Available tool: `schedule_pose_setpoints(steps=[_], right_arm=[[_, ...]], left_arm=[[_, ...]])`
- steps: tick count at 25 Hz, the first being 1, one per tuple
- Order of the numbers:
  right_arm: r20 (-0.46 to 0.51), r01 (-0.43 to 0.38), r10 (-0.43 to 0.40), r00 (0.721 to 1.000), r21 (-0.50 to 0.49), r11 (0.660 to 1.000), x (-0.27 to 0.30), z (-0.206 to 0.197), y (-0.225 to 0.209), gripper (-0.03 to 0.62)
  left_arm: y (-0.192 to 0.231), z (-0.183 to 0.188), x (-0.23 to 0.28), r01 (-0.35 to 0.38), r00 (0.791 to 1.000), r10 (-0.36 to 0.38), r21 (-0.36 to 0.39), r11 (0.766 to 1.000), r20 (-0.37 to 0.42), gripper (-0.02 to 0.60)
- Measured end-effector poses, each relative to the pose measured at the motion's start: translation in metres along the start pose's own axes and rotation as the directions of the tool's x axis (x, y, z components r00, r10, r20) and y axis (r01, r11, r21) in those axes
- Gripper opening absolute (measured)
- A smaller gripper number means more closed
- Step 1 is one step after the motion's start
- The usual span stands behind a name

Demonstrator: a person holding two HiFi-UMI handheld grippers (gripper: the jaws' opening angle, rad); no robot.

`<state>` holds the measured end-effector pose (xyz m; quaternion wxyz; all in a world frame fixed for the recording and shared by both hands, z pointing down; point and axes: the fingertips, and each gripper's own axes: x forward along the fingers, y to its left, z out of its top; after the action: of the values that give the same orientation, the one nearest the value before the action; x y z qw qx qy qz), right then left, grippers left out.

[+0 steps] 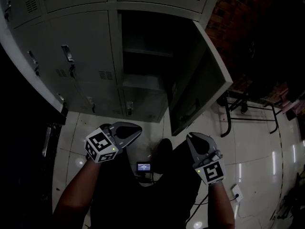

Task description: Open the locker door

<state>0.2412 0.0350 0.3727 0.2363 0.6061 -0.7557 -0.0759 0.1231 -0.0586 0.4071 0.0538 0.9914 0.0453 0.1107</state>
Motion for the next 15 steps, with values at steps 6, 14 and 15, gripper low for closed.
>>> schedule_pose_setpoints(steps=[6,14,15], right_arm=[[0.186,-0.226,0.189,0.964,0.2,0.953,0.02,0.032,0.033,0.002],[0.229,-0.349,0.288,0.93,0.298,0.888,0.046,0.027,0.056,0.002],[0.228,-0.352,0.292,0.929,0.301,0.886,0.047,0.026,0.056,0.002]], left_arm=[[-0.017,0.002,0.002,0.054,0.999,-0.054,0.027,0.998,-0.001,0.011],[-0.024,0.006,-0.009,0.082,0.997,-0.082,0.029,0.996,0.014,0.012],[-0.024,0.005,-0.009,0.087,0.996,-0.087,0.031,0.996,0.011,0.012]])
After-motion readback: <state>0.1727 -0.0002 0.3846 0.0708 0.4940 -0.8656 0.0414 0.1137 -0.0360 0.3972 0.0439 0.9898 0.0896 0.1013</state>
